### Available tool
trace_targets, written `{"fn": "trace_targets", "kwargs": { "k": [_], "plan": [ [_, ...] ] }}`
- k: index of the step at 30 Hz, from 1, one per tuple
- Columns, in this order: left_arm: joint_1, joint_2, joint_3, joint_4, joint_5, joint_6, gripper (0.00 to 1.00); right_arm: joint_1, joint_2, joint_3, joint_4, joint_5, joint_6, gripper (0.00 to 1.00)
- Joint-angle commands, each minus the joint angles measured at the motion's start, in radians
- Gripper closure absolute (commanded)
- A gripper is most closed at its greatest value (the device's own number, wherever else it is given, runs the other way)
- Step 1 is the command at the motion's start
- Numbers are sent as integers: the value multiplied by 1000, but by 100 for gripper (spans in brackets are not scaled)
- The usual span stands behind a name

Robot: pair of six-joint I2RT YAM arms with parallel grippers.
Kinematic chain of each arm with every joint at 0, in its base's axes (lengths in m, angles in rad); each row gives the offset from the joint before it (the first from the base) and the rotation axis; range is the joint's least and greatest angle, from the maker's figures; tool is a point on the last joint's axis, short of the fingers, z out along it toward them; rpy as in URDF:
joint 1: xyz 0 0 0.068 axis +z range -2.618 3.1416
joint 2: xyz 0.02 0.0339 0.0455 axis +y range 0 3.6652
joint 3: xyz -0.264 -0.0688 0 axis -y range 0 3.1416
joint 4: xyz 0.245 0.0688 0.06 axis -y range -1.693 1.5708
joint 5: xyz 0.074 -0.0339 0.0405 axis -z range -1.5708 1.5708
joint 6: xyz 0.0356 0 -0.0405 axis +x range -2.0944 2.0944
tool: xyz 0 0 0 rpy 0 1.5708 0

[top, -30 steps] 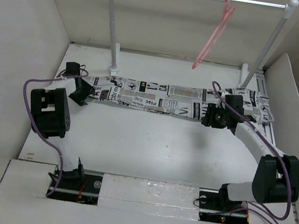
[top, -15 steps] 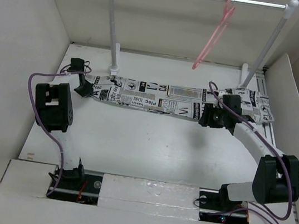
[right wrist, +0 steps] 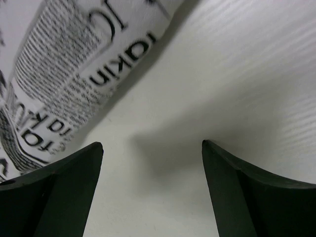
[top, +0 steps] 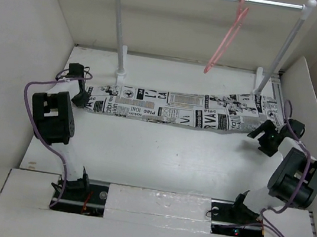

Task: Place the trousers on the hanger
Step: Fold the trousers at the center of the board.

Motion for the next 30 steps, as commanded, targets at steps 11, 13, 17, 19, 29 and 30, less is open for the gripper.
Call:
{"fn": "trace_targets", "kwargs": {
  "k": [11,13,17,19,29,30],
  "plan": [
    [10,-35,12,-54,-119,94,100,-87,324,200,286,-24,277,29],
    [10,-36,12,-51,-117,96,100,-73,336,224,254,8,283,41],
    [10,-35,26,-55,-114,93,100,-62,352,281,162,44,264,89],
    [10,-36,34,-66,-131,93,100,-75,329,277,122,65,252,100],
    [10,-46,52,-176,-327,99,100,-148,-85,48,2,137,86,100],
    [10,-55,45,-181,-350,103,100,-157,-105,27,-18,131,77,100]
  ]
}}
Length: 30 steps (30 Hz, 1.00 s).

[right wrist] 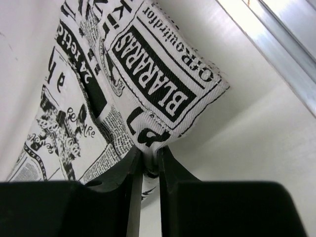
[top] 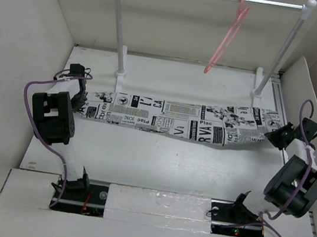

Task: Place the trousers on the hanger
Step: Fold the trousers at the center of the board.

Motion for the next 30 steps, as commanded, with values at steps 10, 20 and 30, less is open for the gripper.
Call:
{"fn": "trace_targets", "kwargs": {
  "k": [10,20,30],
  "plan": [
    [26,-103,-102,-211,-317,-93,100,-265,-323,-265,-163,7,-273,59],
    [-7,-337,-42,-147,-29,-61,50,-285,-332,-249,-203,28,-227,0],
    [-415,-491,-240,79,243,-56,68,-285,-75,-242,-50,-51,-219,21]
  ]
}}
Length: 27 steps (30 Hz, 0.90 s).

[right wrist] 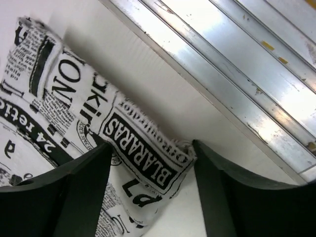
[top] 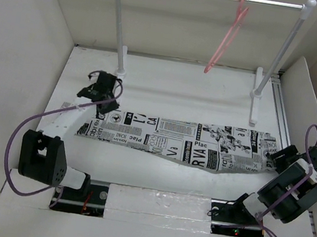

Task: Place the trousers on the hanger
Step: Fold the trousers at the center of the board.

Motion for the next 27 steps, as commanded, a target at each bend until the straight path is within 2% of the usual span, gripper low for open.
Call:
{"fn": "trace_targets", "kwargs": {
  "k": [1,2,3,5,6,7,10,11,13,14,18,24,26,27],
  "plan": [
    [-149,-18,-73,61,107,-24,77,-4,62,0,6,-31,-6,32],
    [-184,-14,-82,70,118,-36,86,-4,58,0,7,-31,-9,43],
    [-221,1,-90,84,130,-56,100,-4,55,-3,22,-34,-8,60],
    [-330,18,-101,91,132,-71,100,-4,64,-4,29,-76,-14,78],
    [-364,31,-101,93,126,-76,100,-4,69,6,10,-86,-22,92],
    [-394,36,-104,98,129,-88,100,-4,64,26,1,-118,-28,97],
    [-519,50,-115,130,149,-104,100,-4,11,94,-43,-177,-28,100],
    [-589,59,-112,139,149,-107,100,-4,-64,127,-60,-174,-23,100],
    [-655,108,-86,139,141,-110,100,31,-89,229,-183,-151,-41,100],
    [-719,127,-72,131,132,-114,100,47,-97,306,-201,-157,-40,100],
    [-841,270,6,105,89,-111,100,82,-141,453,-238,-203,-23,100],
    [-895,459,158,122,101,-78,100,160,-145,738,-347,-212,-80,100],
    [-918,507,241,134,130,-70,100,180,-166,770,-378,-200,-106,100],
    [-932,588,338,131,160,-64,100,232,-219,776,-419,-164,-132,100]
  ]
}}
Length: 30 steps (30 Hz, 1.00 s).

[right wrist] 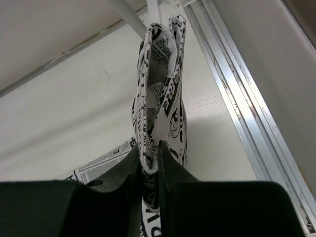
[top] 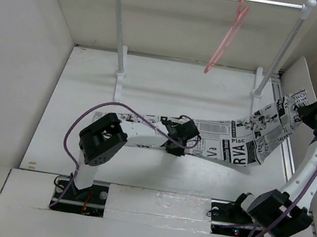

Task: Place the trousers on the hanger
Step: Fold the trousers at the center of the board.

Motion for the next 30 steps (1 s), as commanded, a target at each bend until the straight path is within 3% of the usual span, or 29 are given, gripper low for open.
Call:
{"fn": "trace_targets", "kwargs": {
  "k": [1,5,9,13,14,16,17,20,21,23,25,28,30],
  "plan": [
    [-25,85,162,11,41,23,100,67,-90,65,-76,21,-63,100],
    [-65,187,287,6,136,32,100,173,-161,59,-93,99,-67,100],
    [-105,197,309,23,187,31,100,233,-163,155,-79,26,-24,100],
    [-105,122,251,31,164,14,100,452,-153,237,-27,100,71,100],
    [-105,53,234,23,123,19,100,582,-140,255,-6,139,87,100],
    [-62,-34,176,14,61,23,100,714,-120,272,9,248,133,100],
    [-42,-129,156,-4,21,28,100,853,-107,284,25,298,145,100],
    [49,-339,94,-75,-116,20,100,1049,-54,304,55,478,185,100],
    [76,-396,67,-92,-149,13,100,1166,-40,317,65,597,194,100],
    [180,-560,33,-129,-206,5,100,1267,12,332,86,667,211,100],
    [328,-663,-15,-139,-198,14,100,1383,82,366,101,742,213,100],
    [495,-826,-73,-138,-143,54,97,1483,194,419,132,779,213,100],
    [662,-892,-91,-152,-99,66,96,1512,259,453,163,777,213,100]
  ]
}}
